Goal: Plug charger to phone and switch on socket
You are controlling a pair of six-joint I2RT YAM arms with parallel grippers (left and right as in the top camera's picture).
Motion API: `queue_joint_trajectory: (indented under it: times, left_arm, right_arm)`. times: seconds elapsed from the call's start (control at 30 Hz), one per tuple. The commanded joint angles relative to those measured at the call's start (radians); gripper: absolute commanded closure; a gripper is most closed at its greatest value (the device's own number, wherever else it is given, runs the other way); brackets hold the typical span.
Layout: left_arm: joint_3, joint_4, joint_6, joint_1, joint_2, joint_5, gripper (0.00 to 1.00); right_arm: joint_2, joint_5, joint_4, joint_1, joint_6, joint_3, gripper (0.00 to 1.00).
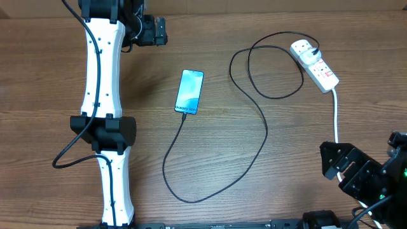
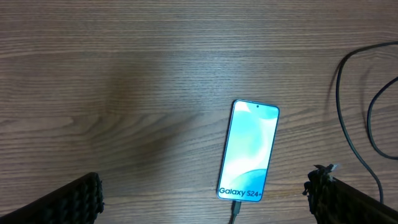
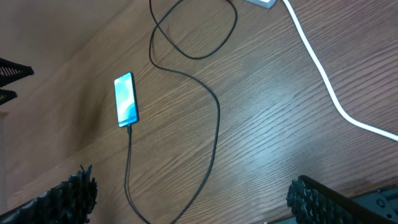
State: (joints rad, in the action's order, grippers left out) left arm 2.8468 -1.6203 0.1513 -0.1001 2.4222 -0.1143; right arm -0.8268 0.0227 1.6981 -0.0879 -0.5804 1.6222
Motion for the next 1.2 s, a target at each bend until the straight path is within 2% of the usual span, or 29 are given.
queue_joint_trajectory:
  times: [0.0, 0.8, 0.93, 1.17]
  left_arm:
    - [0.002, 0.001, 0.006, 0.002, -0.005, 0.014, 0.0]
    - [0.002, 0.001, 0.006, 0.002, -0.005, 0.014, 0.0]
    - [0.002, 0.001, 0.006, 0.002, -0.005, 0.014, 0.0]
    - [0.002, 0.001, 0.006, 0.002, -0.005, 0.014, 0.0]
  right_arm:
    - [-0.002, 0.005, -0.005, -0.007, -0.007, -0.005, 0.0]
    - [-0.002, -0.002, -0.005, -0.007, 0.057, -0.021, 0.0]
    - [0.005, 0.002, -0.021, -0.007, 0.056, -0.085, 0.0]
    - [0.109, 0.002, -0.224, -0.007, 0.057, -0.297, 0.0]
